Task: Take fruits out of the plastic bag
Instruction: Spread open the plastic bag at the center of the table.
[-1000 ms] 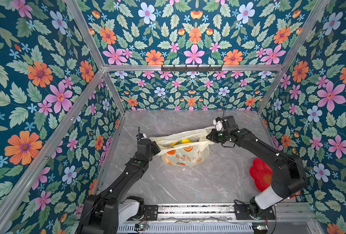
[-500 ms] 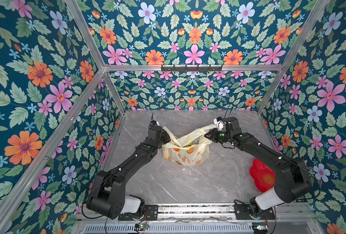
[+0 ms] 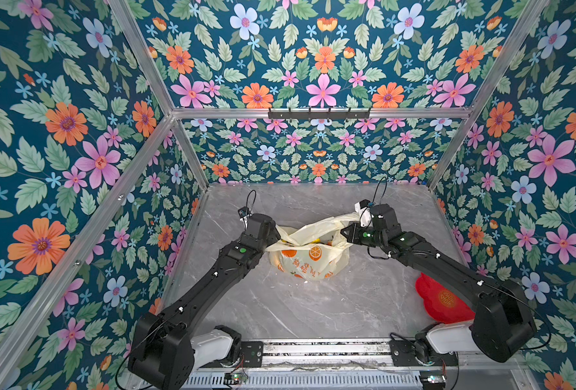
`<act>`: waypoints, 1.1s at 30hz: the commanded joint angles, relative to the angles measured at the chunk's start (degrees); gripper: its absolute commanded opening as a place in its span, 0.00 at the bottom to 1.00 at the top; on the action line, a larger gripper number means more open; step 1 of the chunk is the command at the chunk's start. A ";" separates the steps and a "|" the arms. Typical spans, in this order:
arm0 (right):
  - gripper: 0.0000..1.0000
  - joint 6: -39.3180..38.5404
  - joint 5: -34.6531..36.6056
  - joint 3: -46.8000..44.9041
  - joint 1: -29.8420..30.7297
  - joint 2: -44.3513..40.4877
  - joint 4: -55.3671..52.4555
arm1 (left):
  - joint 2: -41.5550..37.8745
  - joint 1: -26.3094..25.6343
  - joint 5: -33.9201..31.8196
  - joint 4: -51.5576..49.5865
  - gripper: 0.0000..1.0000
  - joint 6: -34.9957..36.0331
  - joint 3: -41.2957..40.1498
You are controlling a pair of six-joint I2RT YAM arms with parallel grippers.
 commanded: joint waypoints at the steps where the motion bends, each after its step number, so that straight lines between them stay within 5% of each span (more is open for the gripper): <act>1: 0.00 -1.71 2.44 -0.61 0.84 -0.98 0.75 | 0.94 -0.44 1.03 -1.70 0.81 -2.12 -0.34; 7: 0.00 -2.38 2.73 -1.45 1.49 -1.92 1.10 | 4.86 -0.77 5.38 2.55 0.81 -3.47 -2.17; 11: 0.00 -1.41 4.25 -1.35 1.48 -2.00 0.80 | 5.28 -0.86 7.80 4.49 0.68 -4.40 -4.67; 19: 0.00 9.20 -3.88 -2.42 -5.46 0.56 8.98 | -4.25 -0.77 9.92 15.08 0.11 -2.64 -19.74; 22: 0.00 11.32 -7.48 -1.32 -8.00 3.25 13.24 | -8.15 0.33 11.97 22.00 0.00 -1.59 -26.79; 27: 0.00 14.10 -11.99 2.83 -9.63 9.80 18.23 | -9.99 0.72 16.45 32.38 0.00 -1.05 -32.76; 33: 0.00 14.15 -15.15 8.94 -9.65 15.60 18.44 | -4.46 -4.04 17.71 33.86 0.00 3.40 -28.38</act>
